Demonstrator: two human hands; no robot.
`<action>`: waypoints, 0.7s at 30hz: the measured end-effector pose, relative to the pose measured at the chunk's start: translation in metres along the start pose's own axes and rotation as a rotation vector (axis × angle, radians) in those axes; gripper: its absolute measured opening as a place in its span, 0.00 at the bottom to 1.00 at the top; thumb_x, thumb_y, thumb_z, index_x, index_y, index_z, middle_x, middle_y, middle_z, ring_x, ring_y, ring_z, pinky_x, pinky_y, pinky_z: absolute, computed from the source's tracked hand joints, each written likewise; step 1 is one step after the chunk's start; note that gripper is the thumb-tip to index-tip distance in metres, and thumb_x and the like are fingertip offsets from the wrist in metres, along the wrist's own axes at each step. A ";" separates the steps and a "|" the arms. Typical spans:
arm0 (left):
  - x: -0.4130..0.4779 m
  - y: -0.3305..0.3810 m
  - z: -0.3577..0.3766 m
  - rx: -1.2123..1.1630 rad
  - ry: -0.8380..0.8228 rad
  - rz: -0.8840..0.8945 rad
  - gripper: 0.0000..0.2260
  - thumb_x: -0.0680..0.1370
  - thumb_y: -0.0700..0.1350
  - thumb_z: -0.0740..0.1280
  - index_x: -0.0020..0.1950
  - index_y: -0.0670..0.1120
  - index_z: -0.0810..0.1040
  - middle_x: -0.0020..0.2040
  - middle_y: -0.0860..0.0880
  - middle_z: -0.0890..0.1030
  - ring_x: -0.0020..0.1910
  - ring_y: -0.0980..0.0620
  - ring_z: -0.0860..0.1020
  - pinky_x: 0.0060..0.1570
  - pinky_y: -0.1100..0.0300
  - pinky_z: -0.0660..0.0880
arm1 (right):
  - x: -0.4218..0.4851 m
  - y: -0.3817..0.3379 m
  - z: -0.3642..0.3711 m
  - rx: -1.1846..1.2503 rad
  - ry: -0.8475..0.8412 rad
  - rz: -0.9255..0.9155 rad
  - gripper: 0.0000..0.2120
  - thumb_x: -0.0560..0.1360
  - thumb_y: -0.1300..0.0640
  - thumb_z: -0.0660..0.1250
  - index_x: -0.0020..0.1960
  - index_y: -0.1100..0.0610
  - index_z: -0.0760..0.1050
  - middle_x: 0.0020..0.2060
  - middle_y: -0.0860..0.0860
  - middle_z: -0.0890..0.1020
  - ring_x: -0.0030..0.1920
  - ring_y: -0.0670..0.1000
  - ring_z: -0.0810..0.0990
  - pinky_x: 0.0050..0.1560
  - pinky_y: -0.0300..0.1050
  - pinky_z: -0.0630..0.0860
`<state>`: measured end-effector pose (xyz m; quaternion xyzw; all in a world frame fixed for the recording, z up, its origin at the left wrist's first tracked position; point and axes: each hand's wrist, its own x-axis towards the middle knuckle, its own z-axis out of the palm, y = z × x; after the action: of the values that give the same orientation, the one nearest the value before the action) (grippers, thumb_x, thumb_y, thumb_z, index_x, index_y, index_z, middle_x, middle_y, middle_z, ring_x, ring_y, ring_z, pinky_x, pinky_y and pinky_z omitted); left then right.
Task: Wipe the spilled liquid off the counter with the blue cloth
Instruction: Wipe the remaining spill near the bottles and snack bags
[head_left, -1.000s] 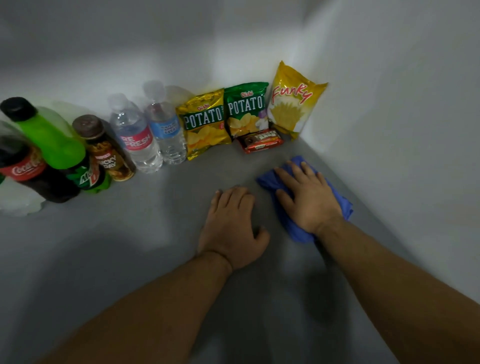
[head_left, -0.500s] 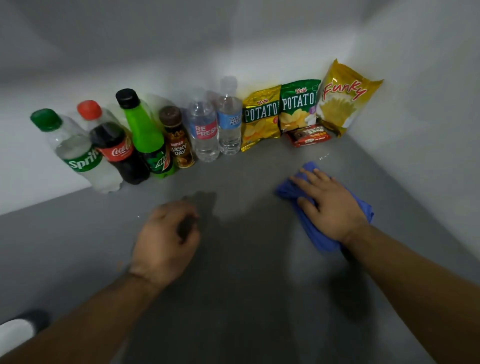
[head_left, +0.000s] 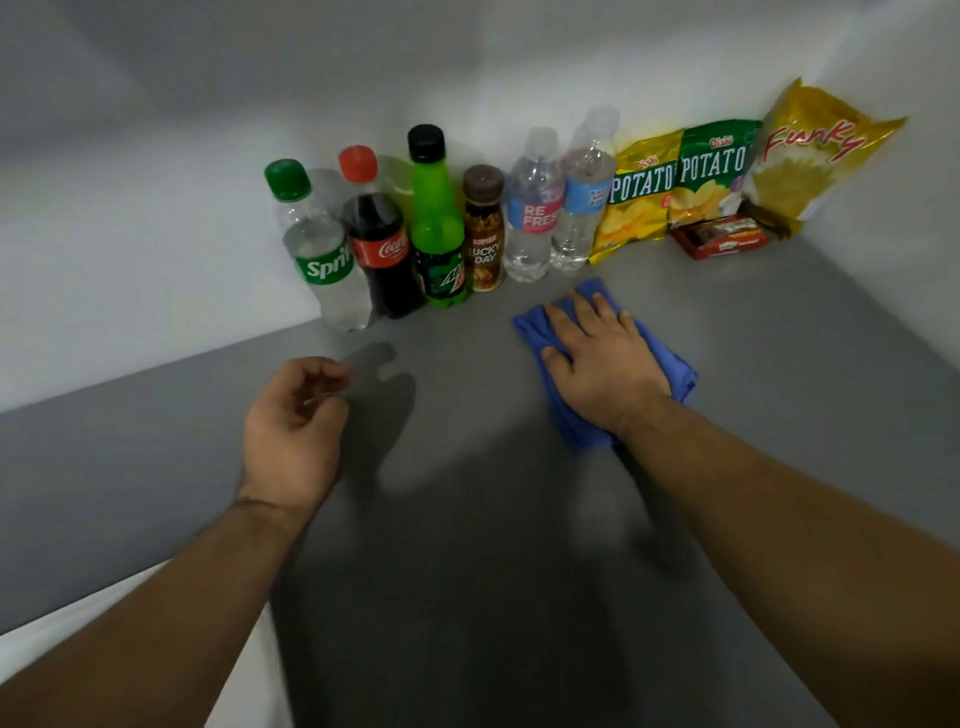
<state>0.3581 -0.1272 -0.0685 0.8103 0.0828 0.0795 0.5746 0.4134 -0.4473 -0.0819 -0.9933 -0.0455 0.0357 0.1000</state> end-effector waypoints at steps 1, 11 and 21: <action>0.002 -0.002 -0.005 -0.040 -0.016 -0.025 0.12 0.78 0.29 0.64 0.55 0.42 0.80 0.54 0.40 0.84 0.56 0.46 0.82 0.64 0.52 0.77 | -0.002 -0.015 0.003 0.002 0.005 -0.031 0.29 0.85 0.43 0.52 0.85 0.50 0.55 0.84 0.55 0.56 0.84 0.59 0.51 0.82 0.60 0.48; 0.024 -0.007 -0.029 -0.682 -0.020 -0.312 0.14 0.79 0.31 0.53 0.50 0.40 0.78 0.50 0.42 0.81 0.60 0.43 0.78 0.72 0.50 0.73 | -0.016 -0.158 0.034 -0.006 -0.028 -0.262 0.30 0.85 0.42 0.51 0.85 0.48 0.53 0.85 0.52 0.55 0.84 0.57 0.49 0.83 0.60 0.46; 0.012 -0.016 -0.028 -0.248 -0.188 -0.112 0.09 0.76 0.41 0.62 0.50 0.46 0.81 0.44 0.54 0.82 0.44 0.60 0.79 0.47 0.65 0.77 | -0.071 -0.201 0.048 0.033 -0.062 -0.332 0.29 0.84 0.43 0.51 0.84 0.46 0.56 0.84 0.50 0.56 0.84 0.55 0.48 0.83 0.59 0.46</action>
<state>0.3624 -0.0940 -0.0738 0.7313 0.0634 -0.0191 0.6788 0.3218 -0.2490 -0.0838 -0.9688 -0.2115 0.0498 0.1195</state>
